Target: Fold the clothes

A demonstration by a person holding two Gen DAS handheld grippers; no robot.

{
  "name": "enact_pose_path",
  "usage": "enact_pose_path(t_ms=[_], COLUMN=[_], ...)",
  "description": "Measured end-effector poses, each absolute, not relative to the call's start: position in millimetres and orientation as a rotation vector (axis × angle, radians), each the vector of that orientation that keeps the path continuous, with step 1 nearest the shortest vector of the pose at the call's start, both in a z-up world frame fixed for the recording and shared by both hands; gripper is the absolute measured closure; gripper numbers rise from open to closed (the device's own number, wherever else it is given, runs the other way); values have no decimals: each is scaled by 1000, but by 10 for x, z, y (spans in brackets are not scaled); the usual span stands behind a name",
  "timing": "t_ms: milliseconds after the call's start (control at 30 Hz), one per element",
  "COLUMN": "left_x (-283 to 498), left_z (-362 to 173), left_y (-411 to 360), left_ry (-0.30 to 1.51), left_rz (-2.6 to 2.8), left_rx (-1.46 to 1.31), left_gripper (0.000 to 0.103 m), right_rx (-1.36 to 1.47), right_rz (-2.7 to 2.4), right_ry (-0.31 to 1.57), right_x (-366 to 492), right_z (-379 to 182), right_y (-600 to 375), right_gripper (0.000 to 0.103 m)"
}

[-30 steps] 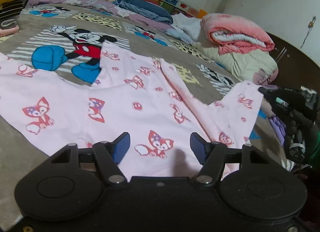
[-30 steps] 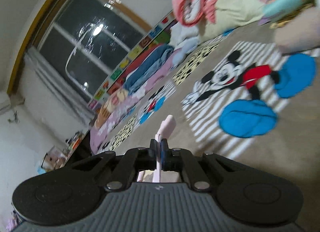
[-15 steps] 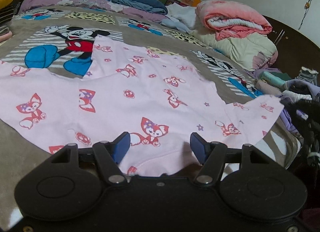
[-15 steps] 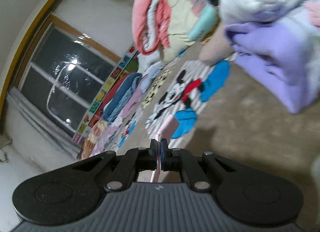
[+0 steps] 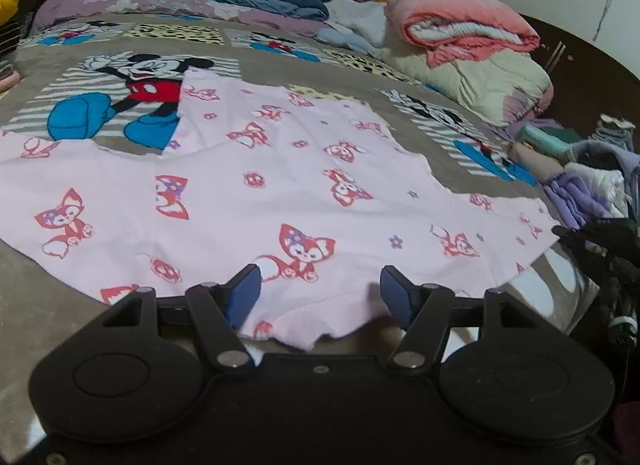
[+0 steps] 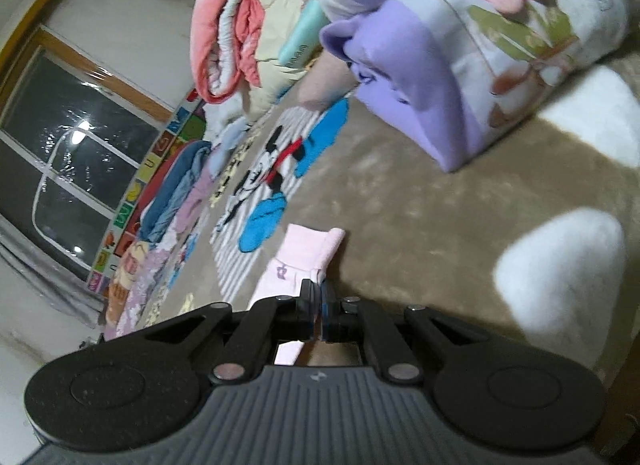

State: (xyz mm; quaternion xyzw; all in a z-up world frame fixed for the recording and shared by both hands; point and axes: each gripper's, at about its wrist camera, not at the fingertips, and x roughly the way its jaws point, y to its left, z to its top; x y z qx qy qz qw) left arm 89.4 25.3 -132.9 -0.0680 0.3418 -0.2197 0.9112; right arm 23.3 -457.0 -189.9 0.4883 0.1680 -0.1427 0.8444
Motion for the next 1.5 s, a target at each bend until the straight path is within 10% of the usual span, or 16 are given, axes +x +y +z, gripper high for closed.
enact_pose_path(t_ms=[533,933,1333,1433,1500], left_x=[586,159,17,23,30], left_z=[-1120,-1372,-1911,-1982,-2035], left_y=[1176,111,-342,-379,-400], left_ry=[590,455,296,288,278], left_rz=[-225,-318,-284,-280,-255], left_rx=[-389,557,1141,1196,1231], left_gripper=[38,38,47,85,101], right_rx=[628,-456,-876,-913,-908], right_rz=[-119,578,436,435,463], right_ry=[345,424,373,349,348], right_x=[371,-22,35,84,88], right_z=[-1296,-1221,-1584,-1662,-1673], right_y=[-3820,-1693,-1241,-1186,-1176], right_gripper=[83,68,67,68,91])
